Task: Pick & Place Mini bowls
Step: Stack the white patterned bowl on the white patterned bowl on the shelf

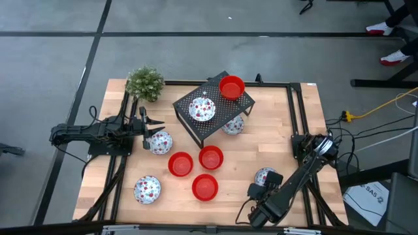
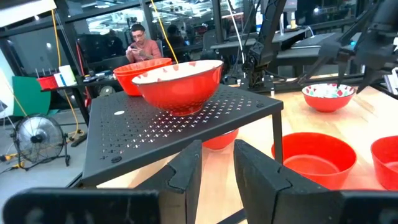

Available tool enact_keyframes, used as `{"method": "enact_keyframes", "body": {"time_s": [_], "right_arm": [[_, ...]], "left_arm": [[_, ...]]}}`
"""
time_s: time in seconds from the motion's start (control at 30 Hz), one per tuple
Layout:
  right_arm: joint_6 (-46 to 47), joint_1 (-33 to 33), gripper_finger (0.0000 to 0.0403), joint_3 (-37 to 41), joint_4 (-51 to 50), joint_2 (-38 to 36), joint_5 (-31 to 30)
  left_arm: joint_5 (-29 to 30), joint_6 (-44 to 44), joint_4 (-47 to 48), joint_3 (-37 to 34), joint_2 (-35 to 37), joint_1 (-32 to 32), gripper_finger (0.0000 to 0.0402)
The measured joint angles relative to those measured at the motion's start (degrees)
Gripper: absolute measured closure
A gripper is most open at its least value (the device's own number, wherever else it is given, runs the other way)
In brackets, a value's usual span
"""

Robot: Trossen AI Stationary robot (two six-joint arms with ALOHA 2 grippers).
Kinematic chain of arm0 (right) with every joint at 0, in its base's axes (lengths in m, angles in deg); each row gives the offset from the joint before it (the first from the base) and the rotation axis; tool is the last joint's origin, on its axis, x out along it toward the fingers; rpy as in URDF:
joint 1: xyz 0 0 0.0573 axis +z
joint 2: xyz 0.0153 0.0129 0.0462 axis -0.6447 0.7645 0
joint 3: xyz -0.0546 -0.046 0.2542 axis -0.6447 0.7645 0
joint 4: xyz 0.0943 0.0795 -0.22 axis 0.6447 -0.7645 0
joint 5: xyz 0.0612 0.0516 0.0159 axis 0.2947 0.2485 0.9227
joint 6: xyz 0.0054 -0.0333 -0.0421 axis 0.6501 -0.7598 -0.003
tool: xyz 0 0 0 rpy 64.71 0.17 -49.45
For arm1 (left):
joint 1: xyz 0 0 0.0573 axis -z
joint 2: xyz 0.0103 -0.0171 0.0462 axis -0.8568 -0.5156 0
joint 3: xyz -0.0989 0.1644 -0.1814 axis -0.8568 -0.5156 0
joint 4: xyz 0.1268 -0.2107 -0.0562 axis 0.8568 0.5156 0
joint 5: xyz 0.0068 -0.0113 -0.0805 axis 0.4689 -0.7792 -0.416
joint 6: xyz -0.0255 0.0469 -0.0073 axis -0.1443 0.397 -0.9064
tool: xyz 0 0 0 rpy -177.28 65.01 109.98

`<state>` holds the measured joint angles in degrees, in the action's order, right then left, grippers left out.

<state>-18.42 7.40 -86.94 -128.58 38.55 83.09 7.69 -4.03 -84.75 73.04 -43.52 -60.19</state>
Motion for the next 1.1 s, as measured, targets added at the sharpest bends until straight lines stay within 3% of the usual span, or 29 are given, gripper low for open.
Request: {"method": "enact_keyframes", "body": {"time_s": [0.37, 0.73, 1.1], "right_arm": [[-0.1, -2.4, 0.0217, 5.1, 5.3, 0.0, 0.4], [-0.8, -2.3, 0.0387, 5.0, 5.7, 0.0, 0.5], [-1.9, -2.3, 0.0391, 3.9, 9.8, -0.1, 1.9]], "left_arm": [[0.0, 0.0, 0.0, 0.0, 0.0, 0.0, 0.0313], [0.0, 0.0, 0.0, 0.0, 0.0, 0.0, 0.0313], [0.0, 0.0, 0.0, 0.0, 0.0, 0.0, 0.0313]]}}
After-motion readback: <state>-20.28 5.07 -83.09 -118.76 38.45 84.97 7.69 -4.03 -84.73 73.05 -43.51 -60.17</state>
